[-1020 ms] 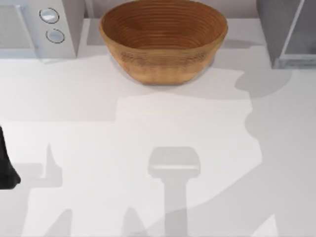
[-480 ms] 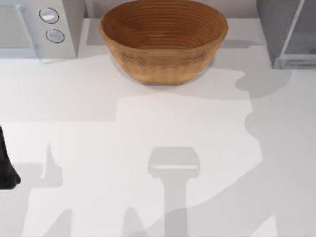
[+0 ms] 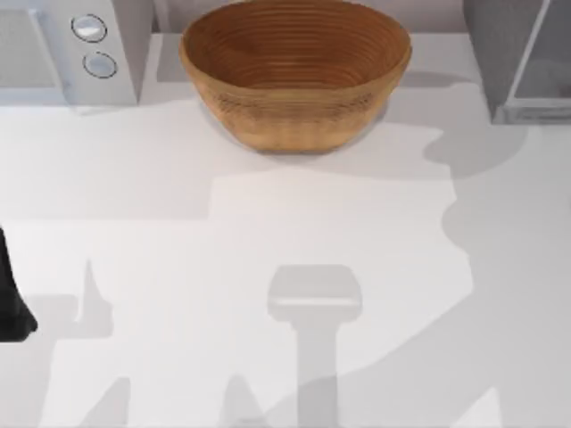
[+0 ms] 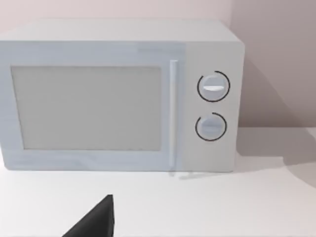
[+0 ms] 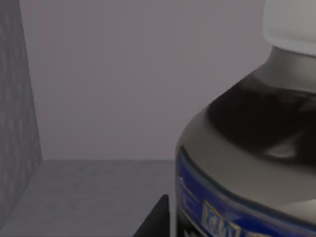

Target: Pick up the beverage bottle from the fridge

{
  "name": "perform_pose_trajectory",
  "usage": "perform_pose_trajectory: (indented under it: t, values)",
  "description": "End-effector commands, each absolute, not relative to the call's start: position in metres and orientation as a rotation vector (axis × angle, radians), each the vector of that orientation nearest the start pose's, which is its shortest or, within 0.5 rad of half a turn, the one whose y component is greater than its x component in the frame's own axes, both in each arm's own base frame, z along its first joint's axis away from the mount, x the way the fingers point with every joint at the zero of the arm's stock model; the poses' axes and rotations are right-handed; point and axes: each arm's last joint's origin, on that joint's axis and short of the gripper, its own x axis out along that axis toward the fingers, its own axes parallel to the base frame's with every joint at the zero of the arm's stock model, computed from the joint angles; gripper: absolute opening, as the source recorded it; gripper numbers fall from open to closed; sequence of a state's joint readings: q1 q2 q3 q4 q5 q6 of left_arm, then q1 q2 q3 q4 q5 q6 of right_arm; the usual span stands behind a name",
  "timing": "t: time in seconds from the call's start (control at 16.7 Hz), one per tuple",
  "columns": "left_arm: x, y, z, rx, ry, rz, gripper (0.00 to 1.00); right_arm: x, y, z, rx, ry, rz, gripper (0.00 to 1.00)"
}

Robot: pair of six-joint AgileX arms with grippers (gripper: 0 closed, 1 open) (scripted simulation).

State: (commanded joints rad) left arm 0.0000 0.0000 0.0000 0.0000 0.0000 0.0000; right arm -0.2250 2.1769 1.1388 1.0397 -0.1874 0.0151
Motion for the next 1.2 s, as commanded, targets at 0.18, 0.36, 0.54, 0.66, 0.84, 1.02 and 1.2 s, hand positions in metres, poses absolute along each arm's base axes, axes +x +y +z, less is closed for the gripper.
perform_pose_trajectory:
  t: [0.18, 0.36, 0.54, 0.66, 0.84, 1.02, 1.2]
  values:
    - [0.106, -0.001, 0.160, 0.000, 0.000, 0.000, 1.00, 0.441, -0.090, 0.148, 0.000, -0.007, -0.012, 0.00]
    - [0.106, -0.001, 0.160, 0.000, 0.000, 0.000, 1.00, 0.441, -0.091, 0.163, 0.005, 0.011, -0.013, 0.00]
    - [0.106, -0.001, 0.160, 0.000, 0.000, 0.000, 1.00, 0.441, -0.090, 0.181, 0.004, 0.007, -0.012, 0.00]
    - [0.106, -0.001, 0.160, 0.000, 0.000, 0.000, 1.00, 0.441, -0.090, 0.186, 0.002, 0.001, -0.013, 0.00]
    - [0.106, -0.001, 0.160, 0.000, 0.000, 0.000, 1.00, 0.440, -0.090, 0.183, 0.005, 0.006, -0.012, 0.00]
    - [0.106, -0.001, 0.160, 0.000, 0.000, 0.000, 1.00, 0.424, -0.091, 0.186, 0.006, 0.003, -0.011, 0.00]
    - [0.106, -0.001, 0.160, 0.000, 0.000, 0.000, 1.00, 0.393, -0.092, 0.185, 0.008, 0.008, -0.014, 0.00]
